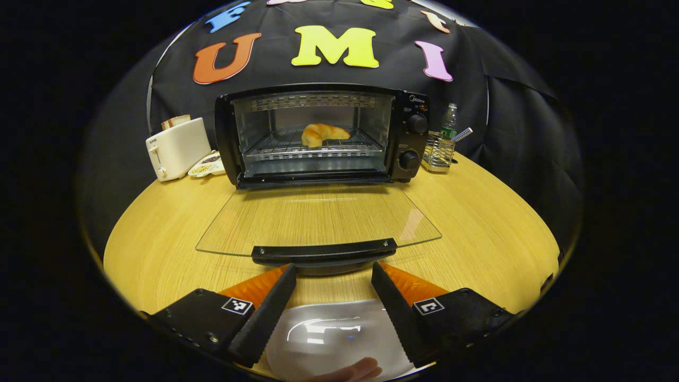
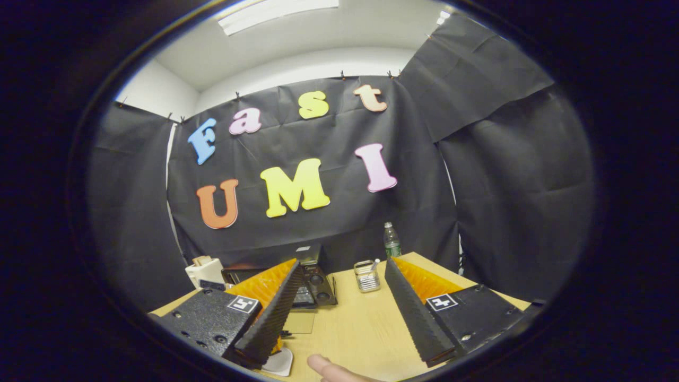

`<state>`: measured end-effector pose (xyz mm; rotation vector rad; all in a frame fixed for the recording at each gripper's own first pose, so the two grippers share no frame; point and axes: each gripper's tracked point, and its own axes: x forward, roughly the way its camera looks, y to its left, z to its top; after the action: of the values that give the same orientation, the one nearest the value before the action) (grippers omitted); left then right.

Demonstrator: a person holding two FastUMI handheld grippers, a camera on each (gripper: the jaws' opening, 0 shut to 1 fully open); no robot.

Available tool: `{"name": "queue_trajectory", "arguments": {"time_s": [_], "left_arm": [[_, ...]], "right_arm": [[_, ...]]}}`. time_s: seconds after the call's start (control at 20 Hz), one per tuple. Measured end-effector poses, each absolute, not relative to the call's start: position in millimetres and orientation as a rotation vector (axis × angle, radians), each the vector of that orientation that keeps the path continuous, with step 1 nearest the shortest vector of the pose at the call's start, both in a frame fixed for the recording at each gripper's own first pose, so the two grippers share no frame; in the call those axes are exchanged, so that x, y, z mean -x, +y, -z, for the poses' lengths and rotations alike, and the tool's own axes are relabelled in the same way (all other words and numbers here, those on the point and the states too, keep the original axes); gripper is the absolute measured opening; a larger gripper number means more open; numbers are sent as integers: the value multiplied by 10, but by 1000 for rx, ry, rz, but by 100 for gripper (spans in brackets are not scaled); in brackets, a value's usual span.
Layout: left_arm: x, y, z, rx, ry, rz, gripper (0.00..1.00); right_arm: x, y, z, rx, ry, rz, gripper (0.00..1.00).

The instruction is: Open the electric oven with the left hand, put the food in, and close the electric oven.

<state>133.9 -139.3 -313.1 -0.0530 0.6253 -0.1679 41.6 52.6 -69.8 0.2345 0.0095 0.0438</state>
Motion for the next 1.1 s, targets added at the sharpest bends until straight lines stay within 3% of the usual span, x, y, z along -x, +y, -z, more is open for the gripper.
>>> {"name": "queue_trajectory", "arguments": {"time_s": [0.65,1.1], "left_arm": [[-1423,-1373,2987,166,727,150,93],[-1439,-1381,2811,146,671,143,93]], "right_arm": [[-602,504,728,-262,22,-84,96],[-647,457,834,-283,42,-93,96]]}}
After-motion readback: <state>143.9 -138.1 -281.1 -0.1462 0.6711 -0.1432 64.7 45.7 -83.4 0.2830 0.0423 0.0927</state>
